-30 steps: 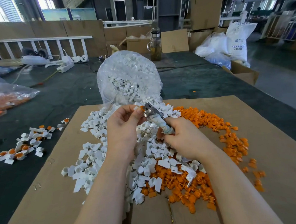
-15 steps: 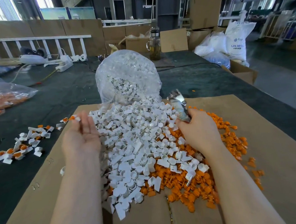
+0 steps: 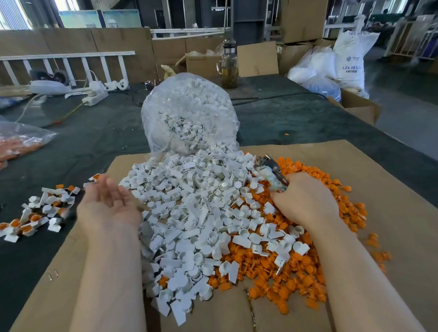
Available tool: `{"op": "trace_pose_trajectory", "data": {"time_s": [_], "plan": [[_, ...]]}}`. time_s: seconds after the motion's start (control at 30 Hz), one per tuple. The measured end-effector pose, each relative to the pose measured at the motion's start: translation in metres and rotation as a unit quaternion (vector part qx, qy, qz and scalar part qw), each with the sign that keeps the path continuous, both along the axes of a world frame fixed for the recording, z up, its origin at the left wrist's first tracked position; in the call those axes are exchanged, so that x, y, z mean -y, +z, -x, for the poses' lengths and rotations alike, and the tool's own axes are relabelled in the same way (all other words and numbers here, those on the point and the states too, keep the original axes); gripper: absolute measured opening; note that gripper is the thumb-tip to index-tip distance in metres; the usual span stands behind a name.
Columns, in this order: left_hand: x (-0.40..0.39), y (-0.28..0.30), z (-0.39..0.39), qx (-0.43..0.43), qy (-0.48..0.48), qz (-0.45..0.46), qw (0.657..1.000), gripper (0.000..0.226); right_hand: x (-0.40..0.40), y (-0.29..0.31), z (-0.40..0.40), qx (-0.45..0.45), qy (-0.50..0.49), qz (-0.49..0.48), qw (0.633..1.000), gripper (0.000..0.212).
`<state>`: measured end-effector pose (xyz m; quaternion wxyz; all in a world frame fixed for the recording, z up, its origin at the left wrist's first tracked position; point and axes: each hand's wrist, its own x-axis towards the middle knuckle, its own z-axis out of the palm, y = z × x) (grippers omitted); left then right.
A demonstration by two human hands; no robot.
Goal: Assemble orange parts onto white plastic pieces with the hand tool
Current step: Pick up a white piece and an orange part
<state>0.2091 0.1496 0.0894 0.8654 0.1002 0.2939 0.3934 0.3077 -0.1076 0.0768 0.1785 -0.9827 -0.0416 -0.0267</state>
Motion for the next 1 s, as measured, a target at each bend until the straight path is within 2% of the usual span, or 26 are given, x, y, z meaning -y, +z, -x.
{"op": "trace_pose_trajectory", "data": {"time_s": [0.07, 0.13, 0.2, 0.3, 0.4, 0.47, 0.57, 0.63, 0.83, 0.93, 1.0], "plan": [[0.009, 0.002, -0.005, -0.093, -0.09, -0.11, 0.985, 0.013, -0.001, -0.001, 0.001, 0.001, 0.011, 0.014, 1.0, 0.018], [0.021, 0.003, -0.011, -0.178, -0.168, -0.266, 0.932, 0.014, -0.001, -0.002, 0.001, -0.001, 0.022, 0.024, 0.999, 0.016], [0.036, 0.002, -0.016, -0.243, -0.222, -0.419, 0.846, 0.014, -0.002, -0.003, 0.002, -0.002, 0.026, 0.022, 0.999, 0.014], [0.057, -0.005, -0.021, -0.318, -0.264, -0.6, 0.685, 0.013, -0.002, -0.002, 0.001, -0.01, 0.032, 0.018, 0.999, 0.012], [0.068, -0.012, -0.027, -0.373, -0.297, -0.682, 0.554, 0.023, -0.003, -0.002, 0.001, -0.023, 0.035, 0.025, 0.999, 0.013], [0.07, -0.014, -0.029, -0.407, -0.285, -0.709, 0.5, 0.03, -0.006, -0.003, 0.002, -0.015, 0.031, 0.035, 0.999, 0.015], [0.069, -0.016, -0.03, -0.437, -0.253, -0.734, 0.453, 0.03, -0.008, -0.004, 0.002, -0.004, 0.019, 0.045, 0.999, 0.018], [0.067, -0.017, -0.03, -0.452, -0.238, -0.741, 0.436, 0.029, -0.008, -0.004, 0.002, -0.004, 0.018, 0.045, 0.999, 0.018], [0.065, -0.019, -0.03, -0.43, -0.24, -0.738, 0.462, 0.017, -0.01, -0.006, 0.002, 0.003, 0.006, 0.055, 0.998, 0.023], [0.065, -0.018, -0.03, -0.419, -0.256, -0.754, 0.436, 0.026, -0.009, -0.006, 0.001, -0.002, 0.008, 0.05, 0.999, 0.023], [0.066, -0.018, -0.031, -0.403, -0.257, -0.759, 0.441, 0.02, -0.009, -0.007, 0.0, -0.015, 0.018, 0.036, 0.999, 0.019]]}}
